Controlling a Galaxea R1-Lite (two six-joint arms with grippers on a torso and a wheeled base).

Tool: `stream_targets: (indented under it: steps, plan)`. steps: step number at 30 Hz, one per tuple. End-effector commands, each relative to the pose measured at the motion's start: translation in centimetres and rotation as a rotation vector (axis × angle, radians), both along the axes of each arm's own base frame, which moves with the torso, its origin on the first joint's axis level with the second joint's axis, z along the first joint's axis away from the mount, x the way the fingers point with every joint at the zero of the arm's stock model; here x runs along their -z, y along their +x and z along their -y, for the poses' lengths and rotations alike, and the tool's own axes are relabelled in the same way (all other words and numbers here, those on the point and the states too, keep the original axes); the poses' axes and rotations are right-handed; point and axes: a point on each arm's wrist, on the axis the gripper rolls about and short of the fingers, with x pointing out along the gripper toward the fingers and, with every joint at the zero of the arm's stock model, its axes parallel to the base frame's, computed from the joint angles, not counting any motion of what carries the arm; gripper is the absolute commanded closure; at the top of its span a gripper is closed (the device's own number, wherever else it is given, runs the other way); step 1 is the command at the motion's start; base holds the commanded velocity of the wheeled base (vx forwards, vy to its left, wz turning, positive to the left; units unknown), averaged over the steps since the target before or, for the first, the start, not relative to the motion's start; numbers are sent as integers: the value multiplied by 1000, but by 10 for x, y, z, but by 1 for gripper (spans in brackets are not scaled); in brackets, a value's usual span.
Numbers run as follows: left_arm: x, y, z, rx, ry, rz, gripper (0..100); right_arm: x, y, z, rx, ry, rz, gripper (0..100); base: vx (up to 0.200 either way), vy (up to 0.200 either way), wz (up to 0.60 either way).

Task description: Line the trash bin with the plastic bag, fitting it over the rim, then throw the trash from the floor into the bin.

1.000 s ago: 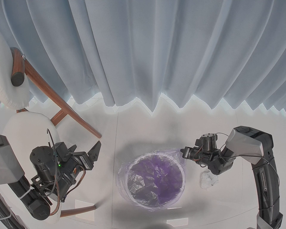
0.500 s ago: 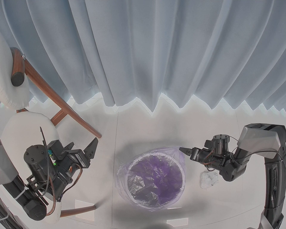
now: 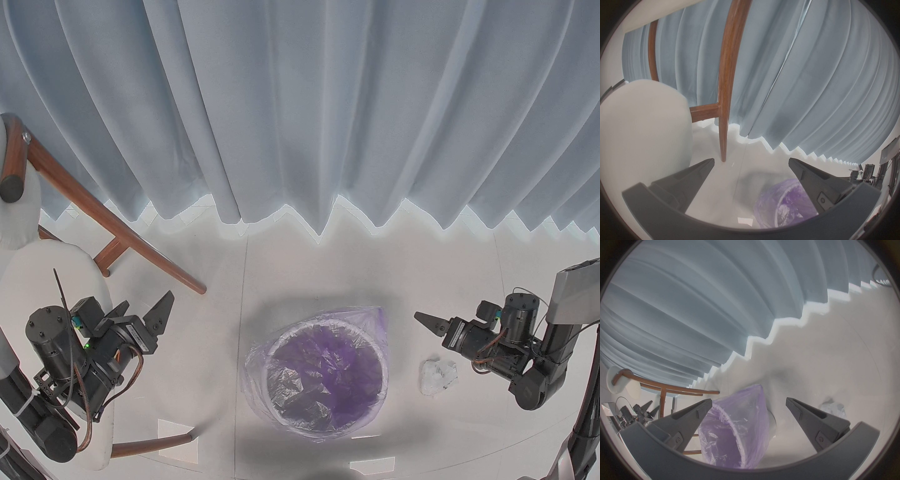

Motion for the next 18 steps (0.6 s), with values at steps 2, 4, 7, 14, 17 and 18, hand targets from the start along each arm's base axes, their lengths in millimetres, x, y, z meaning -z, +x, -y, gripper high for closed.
stream_targets:
  steps: [2,4,7,14,17,18]
  plan:
    - [14,-15,-7,18,-7,-102,0,-8,-29,12,41,-2,8,0,-200,0,0]
    - [14,-15,-6,27,-4,-99,0,-8,-33,13,39,-5,0,0,-200,0,0]
    - [15,-15,-2,43,-3,-100,0,-7,-33,13,44,-6,-7,0,-200,0,0]
    - [14,-13,7,84,-3,-90,0,-2,-33,10,37,-18,-21,0,-114,0,0]
    - [18,-14,19,141,10,-108,0,2,-34,5,19,-21,-35,0,0,0,0]
    - [18,-14,24,163,9,-105,0,2,-34,4,14,-22,-34,0,0,0,0]
